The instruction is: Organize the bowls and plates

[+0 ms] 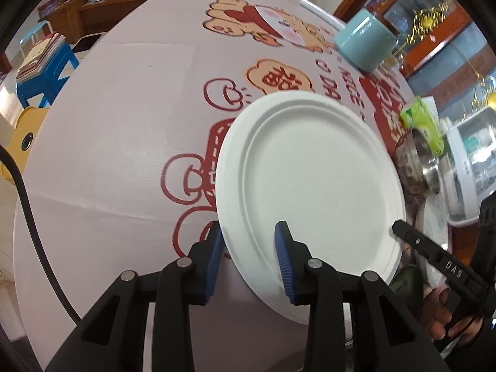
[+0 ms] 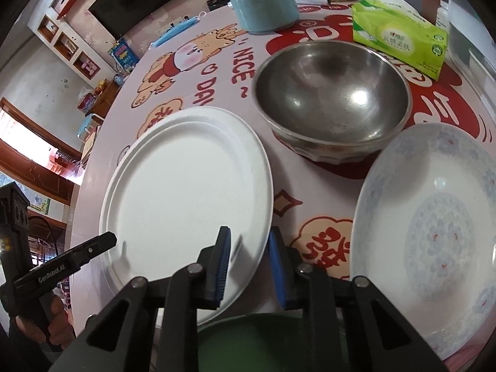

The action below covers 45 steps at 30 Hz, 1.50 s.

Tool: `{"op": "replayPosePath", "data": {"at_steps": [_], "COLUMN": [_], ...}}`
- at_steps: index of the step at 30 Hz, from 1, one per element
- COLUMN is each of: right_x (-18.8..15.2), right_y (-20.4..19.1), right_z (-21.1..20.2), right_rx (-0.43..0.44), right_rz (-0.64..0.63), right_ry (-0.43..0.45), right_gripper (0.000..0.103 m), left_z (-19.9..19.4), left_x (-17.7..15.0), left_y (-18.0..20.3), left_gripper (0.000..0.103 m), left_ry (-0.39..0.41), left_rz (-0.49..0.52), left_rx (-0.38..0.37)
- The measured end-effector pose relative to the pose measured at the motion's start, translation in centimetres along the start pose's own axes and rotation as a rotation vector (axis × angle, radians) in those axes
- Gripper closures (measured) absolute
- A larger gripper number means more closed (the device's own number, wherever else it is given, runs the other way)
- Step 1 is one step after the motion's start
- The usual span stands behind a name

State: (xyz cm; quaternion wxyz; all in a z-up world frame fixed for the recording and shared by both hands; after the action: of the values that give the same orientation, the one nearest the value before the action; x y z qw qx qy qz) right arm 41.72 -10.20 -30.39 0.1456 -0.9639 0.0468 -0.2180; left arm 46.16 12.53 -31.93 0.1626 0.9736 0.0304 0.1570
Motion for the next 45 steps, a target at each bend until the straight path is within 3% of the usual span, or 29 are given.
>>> {"op": "replayPosePath", "data": {"at_steps": [9, 25, 35, 45], "right_x": [0.6, 0.6, -1.1, -4.9], "right_y": [-2.0, -4.6, -5.6, -4.9], "right_z": [-1.9, -7.1, -12.0, -16.9], "right_rx": [0.046, 0.089, 0.097, 0.106], "right_rz": [-0.049, -0.092, -0.133, -0.136], "right_ry": [0.072, 0.185, 0.25, 0.295], "right_gripper": [0.079, 0.079, 0.079, 0.079], "left_z": [-3.0, -10.3, -14.9, -19.8], "left_x": [1.1, 0.5, -2.1, -6.7], "left_y": [-0.9, -0.1, 1.2, 3.5], "left_gripper": [0.071, 0.071, 0.071, 0.071], "left_ry": [0.112, 0.241, 0.287, 0.34], "left_rz": [-0.056, -0.024, -0.011, 0.03], "left_rx": [-0.042, -0.09, -0.08, -0.084]}}
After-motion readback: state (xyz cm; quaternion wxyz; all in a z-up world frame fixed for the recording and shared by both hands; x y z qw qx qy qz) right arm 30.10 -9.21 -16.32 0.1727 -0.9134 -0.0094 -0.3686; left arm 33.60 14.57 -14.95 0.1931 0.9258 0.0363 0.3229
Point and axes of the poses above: each gripper's, at about its wrist camera, not at the fingertips, and z roughly the way its jaws point, y to its right, x to its top, the point moved 8 cm from there along z, roughly the way its jaws point, and after that the axes turned 2 degrees about -z, right-handed, at the moved point
